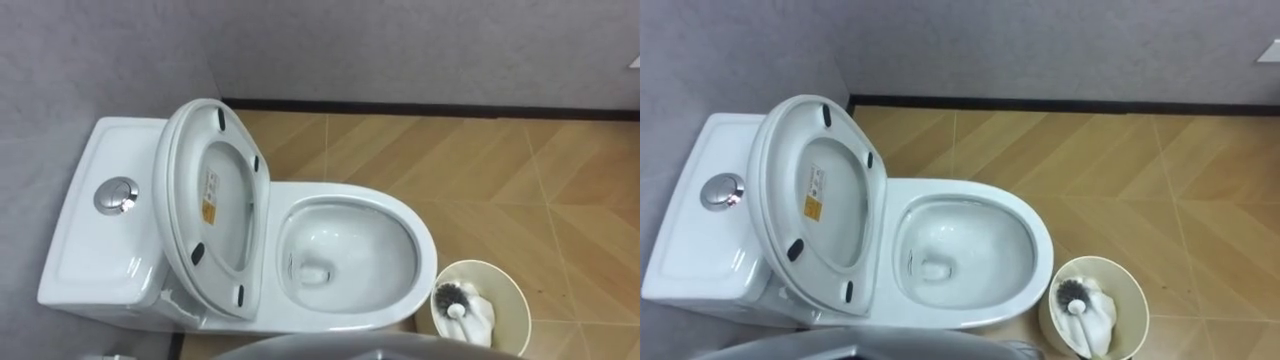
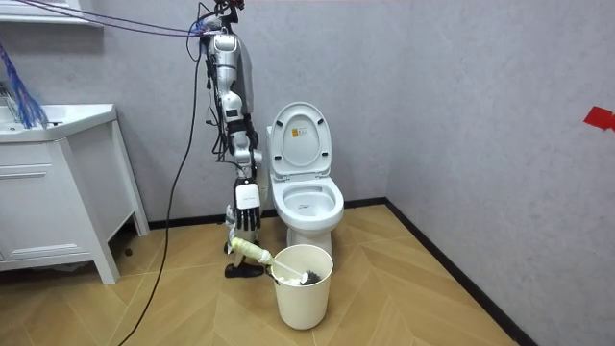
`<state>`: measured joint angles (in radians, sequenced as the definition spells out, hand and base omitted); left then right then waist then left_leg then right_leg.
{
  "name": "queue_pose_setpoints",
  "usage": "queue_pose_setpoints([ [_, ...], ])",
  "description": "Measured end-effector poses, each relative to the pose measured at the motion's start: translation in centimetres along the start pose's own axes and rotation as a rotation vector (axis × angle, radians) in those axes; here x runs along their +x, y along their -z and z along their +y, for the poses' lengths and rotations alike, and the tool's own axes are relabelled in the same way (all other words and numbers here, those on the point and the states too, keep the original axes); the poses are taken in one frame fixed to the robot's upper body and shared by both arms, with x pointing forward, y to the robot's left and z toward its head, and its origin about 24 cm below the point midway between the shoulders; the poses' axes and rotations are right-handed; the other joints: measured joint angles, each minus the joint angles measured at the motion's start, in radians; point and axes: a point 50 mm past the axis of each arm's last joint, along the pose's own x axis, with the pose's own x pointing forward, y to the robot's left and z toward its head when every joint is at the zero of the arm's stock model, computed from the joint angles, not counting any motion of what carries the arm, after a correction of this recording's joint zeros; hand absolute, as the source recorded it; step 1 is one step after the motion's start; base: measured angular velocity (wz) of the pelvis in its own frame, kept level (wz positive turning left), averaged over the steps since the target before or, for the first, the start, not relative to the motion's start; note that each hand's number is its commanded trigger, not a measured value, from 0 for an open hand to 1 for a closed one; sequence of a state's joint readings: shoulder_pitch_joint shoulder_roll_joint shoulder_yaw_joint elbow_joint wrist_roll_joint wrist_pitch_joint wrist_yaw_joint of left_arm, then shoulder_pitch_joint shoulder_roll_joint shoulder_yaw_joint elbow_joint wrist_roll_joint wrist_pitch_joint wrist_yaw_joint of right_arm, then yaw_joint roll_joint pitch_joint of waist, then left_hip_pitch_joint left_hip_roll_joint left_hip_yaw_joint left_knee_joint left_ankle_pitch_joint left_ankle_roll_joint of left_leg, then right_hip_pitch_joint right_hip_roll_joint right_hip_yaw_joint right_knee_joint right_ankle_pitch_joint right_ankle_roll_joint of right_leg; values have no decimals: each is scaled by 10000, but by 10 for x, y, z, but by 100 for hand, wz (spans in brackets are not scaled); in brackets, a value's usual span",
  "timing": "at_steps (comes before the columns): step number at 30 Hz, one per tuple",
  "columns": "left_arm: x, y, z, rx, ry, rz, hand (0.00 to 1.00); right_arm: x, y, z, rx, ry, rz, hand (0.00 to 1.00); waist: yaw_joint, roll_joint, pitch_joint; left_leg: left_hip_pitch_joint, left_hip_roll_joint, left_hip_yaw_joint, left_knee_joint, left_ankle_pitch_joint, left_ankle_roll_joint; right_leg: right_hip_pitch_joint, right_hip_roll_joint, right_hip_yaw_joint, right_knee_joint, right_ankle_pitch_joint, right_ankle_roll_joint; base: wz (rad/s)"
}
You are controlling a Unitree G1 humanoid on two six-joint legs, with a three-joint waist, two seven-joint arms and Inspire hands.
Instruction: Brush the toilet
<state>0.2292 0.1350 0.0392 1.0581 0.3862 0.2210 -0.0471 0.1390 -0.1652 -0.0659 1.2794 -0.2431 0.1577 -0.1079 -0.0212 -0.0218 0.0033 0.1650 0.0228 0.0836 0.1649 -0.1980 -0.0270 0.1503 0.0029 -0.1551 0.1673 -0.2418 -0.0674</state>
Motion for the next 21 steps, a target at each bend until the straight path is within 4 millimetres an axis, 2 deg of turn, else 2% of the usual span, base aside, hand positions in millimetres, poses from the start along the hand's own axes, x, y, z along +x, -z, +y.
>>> queue_pose_setpoints([
  [4, 0, -4, 2, -4, -230, -334, 0, -1, -16, -9, 316, 954, -840, 0, 10, 149, -25, -202, 6, 10, 11, 0, 0, -211, 1, 3, 53, 32, 7, -1],
  [11, 0, -7, 10, -136, -847, -775, 0, -5, -48, -22, 1704, 2101, -2179, 0, -2, 170, -53, -280, 3, 57, -27, 1, 0, -258, -3, -21, 39, 41, 16, 1],
  [19, -1, -22, 17, -153, -1450, -1234, 0, -7, -57, -27, 1986, 2902, -2500, 0, -17, 184, -68, -1034, 11, 50, 22, 2, 2, -967, -7, -156, 86, 130, 19, 4],
  [21, -2, -26, 19, -160, -1639, -1420, 0, -7, -57, -29, 2009, 3080, -2517, 0, -29, 203, -48, -1290, 20, 40, 60, 3, 3, -1220, -16, -154, 281, 132, 18, 2],
])
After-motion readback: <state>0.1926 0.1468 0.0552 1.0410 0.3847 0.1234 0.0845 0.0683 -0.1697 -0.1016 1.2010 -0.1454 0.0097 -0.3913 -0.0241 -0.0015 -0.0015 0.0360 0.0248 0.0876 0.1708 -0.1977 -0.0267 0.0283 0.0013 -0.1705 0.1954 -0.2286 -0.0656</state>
